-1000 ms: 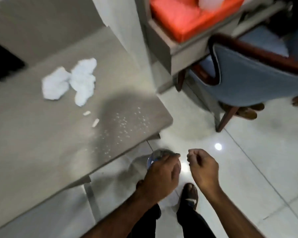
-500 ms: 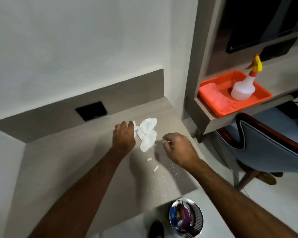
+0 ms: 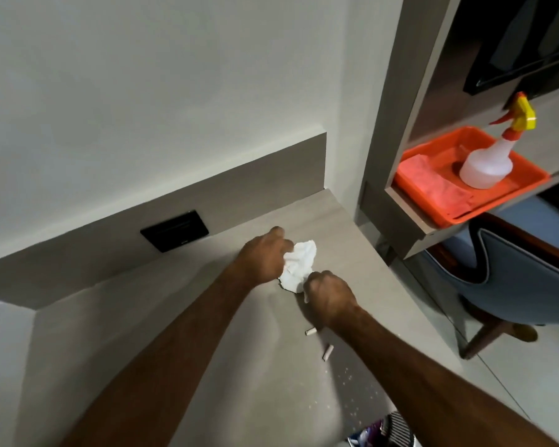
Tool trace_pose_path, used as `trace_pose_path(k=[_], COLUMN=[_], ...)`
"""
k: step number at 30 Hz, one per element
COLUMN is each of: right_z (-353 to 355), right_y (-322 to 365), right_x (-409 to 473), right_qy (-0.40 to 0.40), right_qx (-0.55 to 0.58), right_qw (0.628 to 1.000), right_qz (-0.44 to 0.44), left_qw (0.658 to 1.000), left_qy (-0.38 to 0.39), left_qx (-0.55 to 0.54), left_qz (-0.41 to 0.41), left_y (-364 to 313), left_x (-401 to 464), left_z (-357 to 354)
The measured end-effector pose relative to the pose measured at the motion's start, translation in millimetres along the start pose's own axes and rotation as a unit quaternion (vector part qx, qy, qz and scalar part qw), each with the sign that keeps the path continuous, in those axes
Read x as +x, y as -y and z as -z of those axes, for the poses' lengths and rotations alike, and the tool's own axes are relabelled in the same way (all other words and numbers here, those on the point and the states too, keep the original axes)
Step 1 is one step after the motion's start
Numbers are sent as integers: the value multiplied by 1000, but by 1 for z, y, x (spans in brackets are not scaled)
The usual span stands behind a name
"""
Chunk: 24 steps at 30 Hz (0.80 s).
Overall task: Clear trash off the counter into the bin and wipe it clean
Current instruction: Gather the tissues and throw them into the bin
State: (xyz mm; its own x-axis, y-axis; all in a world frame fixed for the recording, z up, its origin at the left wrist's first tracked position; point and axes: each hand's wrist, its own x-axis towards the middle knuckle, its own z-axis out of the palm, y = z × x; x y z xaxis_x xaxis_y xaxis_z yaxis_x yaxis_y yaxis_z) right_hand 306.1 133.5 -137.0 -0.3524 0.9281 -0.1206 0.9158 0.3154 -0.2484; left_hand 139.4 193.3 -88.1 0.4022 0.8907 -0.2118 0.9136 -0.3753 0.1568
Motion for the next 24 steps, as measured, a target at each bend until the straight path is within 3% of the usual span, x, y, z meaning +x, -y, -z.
trace_pose_path(k=[3, 6, 10, 12, 14, 17, 19, 21, 24], right_z=[1, 1, 7, 14, 21, 24, 15, -9, -68], right_y=[-11, -30, -53, -65, -78, -100, -114, -130, -153], right_x=[-4, -20, -59, -86, -121, -190, -235, -275, -318], right_qy=[-2, -34, -46, -71, -125, -194, -230, -249, -230], right_qx=[1, 9, 71, 148, 212, 346, 396, 385, 400], right_qw=[1000, 999, 996, 983, 961, 899, 860, 846, 814], right_qz=[10, 2, -38, -79, -125, -187, -225, -271, -353], left_qw=[995, 995, 995, 993, 978, 961, 945, 927, 911], left_qy=[70, 66, -15, -51, -118, -168, -151, -91, 32], left_qx=[-6, 0, -50, -105, -157, -215, -288, -350, -399], left_qz=[-68, -71, -86, -37, 66, 32, -42, -98, -97], left_y=[-5, 4, 6, -3, -20, -87, -147, -208, -278], left_x=[18, 20, 4, -9, -25, -70, -106, -138, -164], left_z=[-19, -36, -35, -33, -31, -34, -48, -84, -158])
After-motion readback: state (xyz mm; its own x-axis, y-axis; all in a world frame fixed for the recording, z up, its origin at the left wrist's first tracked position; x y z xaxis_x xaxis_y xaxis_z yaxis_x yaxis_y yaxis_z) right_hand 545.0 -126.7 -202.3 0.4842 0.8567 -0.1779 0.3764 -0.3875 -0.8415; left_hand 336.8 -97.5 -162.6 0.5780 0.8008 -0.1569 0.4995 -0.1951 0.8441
